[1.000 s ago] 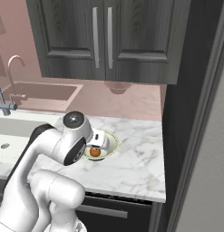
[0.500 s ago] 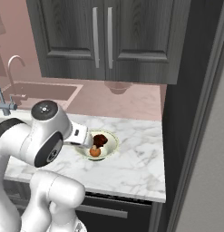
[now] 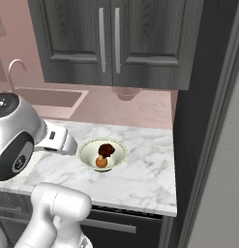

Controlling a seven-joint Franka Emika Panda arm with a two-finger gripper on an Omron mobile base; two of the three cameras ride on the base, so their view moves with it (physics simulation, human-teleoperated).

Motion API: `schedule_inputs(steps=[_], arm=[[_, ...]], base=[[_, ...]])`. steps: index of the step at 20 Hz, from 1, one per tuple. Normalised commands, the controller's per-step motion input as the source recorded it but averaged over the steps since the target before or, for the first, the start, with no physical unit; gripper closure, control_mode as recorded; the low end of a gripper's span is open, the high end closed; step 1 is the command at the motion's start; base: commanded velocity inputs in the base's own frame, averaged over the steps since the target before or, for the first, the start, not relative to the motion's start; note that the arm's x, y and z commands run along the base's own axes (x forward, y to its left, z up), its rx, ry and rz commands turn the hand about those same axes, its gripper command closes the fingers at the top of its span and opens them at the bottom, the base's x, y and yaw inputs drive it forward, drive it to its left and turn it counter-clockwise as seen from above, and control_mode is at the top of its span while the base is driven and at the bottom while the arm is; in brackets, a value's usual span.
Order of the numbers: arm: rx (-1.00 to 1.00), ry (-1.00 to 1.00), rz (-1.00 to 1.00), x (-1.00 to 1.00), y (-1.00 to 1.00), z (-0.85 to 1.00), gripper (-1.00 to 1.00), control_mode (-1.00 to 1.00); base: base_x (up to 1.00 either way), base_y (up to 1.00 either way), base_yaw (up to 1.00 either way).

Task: Take the tangerine, steak, and orange from the freezer and place them in the bowl on the counter.

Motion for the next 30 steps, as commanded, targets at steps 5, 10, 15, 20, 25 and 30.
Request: schedule_inputs(steps=[5,10,15,20,25,30], arm=[[0.00,0.00,0.00,-0.57,0.13,0.19,-1.00,-1.00],[0.00,-0.01,0.00,-0.59,0.12,0.01,-1.00,-1.00],[0.00,0.00,0.00,-0.18,0.03,0.00,-1.00,-1.00],[0.00,0.00,0.00,-0.01,0.00,0.00,-1.00,1.00],[0.00,0.00,0.00,0.00,0.00,0.00,-1.00,1.00],[0.00,0.00,0.00,0.00,0.00,0.00,-1.00,1.00]], base=[[0.00,0.00,0.00],[0.00,0.00,0.00],[0.00,0.00,0.00],[-0.26,0.00,0.00],[-0.98,0.00,0.00],[-1.00,0.00,-0.04]])
